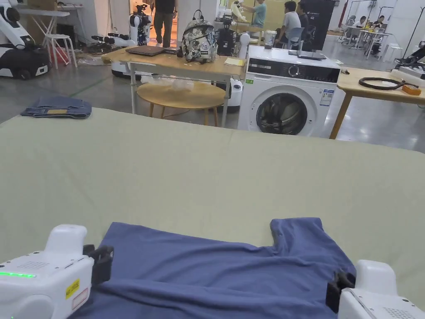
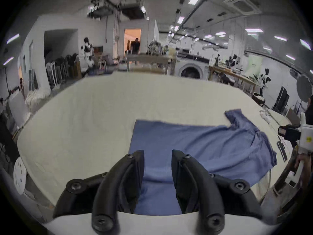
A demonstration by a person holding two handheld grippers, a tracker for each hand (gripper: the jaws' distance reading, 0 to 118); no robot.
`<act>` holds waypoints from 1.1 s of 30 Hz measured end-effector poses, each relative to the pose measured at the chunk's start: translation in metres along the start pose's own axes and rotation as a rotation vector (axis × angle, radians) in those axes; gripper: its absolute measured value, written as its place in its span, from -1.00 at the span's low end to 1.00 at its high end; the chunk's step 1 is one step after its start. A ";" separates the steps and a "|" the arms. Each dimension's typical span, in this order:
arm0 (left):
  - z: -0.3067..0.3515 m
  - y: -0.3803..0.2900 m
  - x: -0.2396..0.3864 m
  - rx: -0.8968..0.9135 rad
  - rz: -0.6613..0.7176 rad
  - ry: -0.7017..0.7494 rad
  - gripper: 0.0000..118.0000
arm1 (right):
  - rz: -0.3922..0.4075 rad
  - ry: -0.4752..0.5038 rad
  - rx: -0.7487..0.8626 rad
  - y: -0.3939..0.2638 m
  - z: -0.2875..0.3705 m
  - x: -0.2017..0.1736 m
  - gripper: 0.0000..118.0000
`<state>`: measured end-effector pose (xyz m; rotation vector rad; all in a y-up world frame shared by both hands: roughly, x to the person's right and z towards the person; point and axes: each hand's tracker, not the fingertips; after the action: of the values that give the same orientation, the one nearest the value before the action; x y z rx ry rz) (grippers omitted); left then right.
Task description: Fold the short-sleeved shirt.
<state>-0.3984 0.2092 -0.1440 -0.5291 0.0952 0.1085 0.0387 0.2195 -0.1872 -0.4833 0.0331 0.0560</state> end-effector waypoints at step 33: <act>-0.249 0.087 -0.048 -0.706 0.084 -0.004 -0.23 | 0.010 0.041 -0.101 -0.007 -0.058 -0.020 -1.00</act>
<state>-0.4724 0.1534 -0.3951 -1.2299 0.0736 0.2275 0.0179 0.1852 -0.2339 -0.5853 0.0730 0.0578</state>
